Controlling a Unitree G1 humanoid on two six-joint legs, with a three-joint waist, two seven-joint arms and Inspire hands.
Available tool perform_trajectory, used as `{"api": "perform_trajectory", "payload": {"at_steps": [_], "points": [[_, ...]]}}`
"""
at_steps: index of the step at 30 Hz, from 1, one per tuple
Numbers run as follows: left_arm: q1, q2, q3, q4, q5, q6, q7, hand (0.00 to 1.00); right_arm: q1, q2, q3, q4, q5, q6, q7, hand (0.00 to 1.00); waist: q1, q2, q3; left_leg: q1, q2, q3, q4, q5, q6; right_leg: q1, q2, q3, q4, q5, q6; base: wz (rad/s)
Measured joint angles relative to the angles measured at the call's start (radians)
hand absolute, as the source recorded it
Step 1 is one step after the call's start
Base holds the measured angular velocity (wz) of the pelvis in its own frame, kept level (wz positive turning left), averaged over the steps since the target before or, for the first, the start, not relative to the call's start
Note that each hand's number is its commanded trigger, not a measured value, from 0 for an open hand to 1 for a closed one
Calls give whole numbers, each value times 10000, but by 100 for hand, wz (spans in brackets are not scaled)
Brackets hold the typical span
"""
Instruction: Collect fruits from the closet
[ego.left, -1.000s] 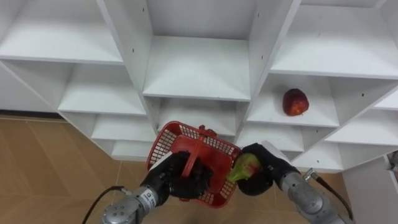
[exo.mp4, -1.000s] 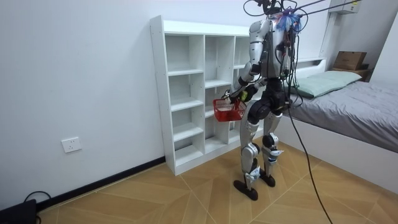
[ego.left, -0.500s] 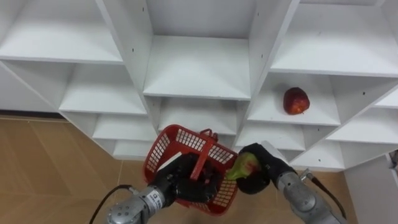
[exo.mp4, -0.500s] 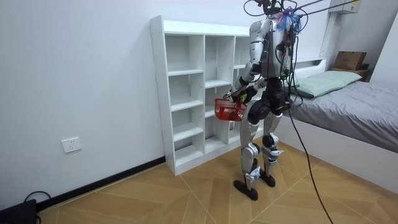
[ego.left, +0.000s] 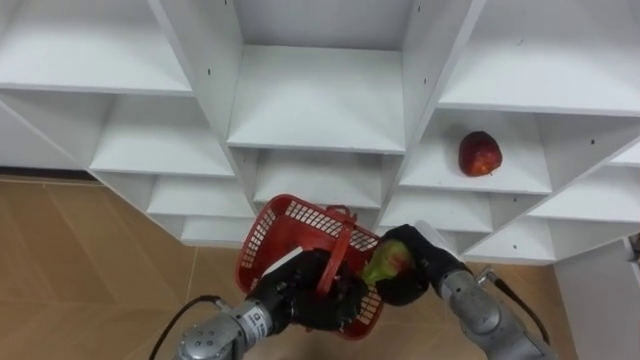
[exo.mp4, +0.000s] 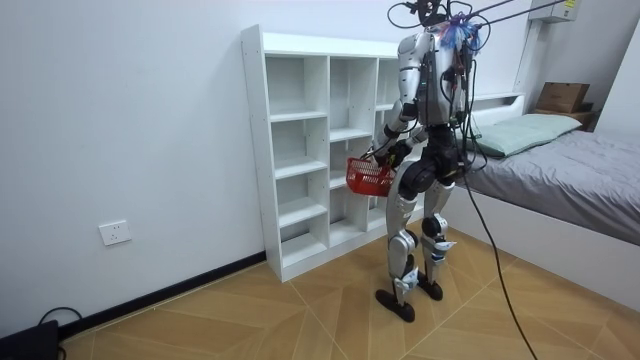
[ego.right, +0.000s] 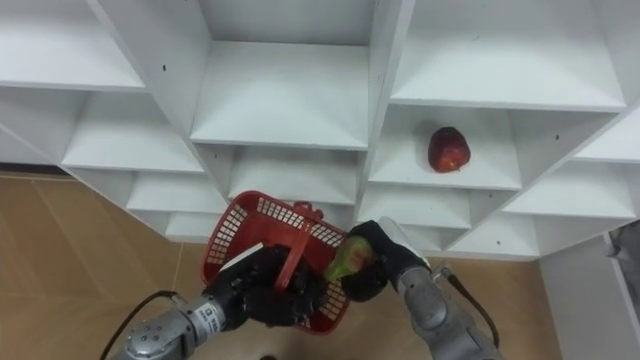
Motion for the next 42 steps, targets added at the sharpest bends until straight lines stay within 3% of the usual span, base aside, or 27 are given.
{"api": "perform_trajectory", "payload": {"at_steps": [1, 10, 30, 35, 42], "points": [[0, 31, -28, 1, 0, 0, 0, 100, -58, 0, 1, 0, 1, 0, -10, 0, -4, -1, 5, -6, 0, 0, 8, 0, 0, -4, -2, 0, -1, 1, -1, 0], [-25, 78, -292, 1, -1, 2, 0, 100, -256, 22, 336, 154, 15, -2, -16, 0, -12, -93, 120, -72, 1, -15, 65, -1, 2, -19, -6, -35, -12, 0, -1, 0], [-280, 131, -259, 6, -5, 62, 42, 100, -254, 121, 340, 230, -212, -112, 52, 0, -20, -31, 82, -64, 4, -7, 132, -2, 1, -1, -14, -56, 132, -3, -9, 0], [-338, 154, -258, 7, 3, 62, 44, 100, -252, 128, 342, 242, -261, -160, 53, 0, -21, 94, 4, 8, 6, 4, 154, 0, 1, 52, -21, -67, 193, 3, -17, 0], [-337, 138, -244, 7, 10, 61, 301, 100, -221, 146, 427, 340, -344, -315, -16, 0, -11, 119, -11, 289, 4, -13, 89, -1, 1, 303, -16, -42, 140, -3, -21, 0]]}}
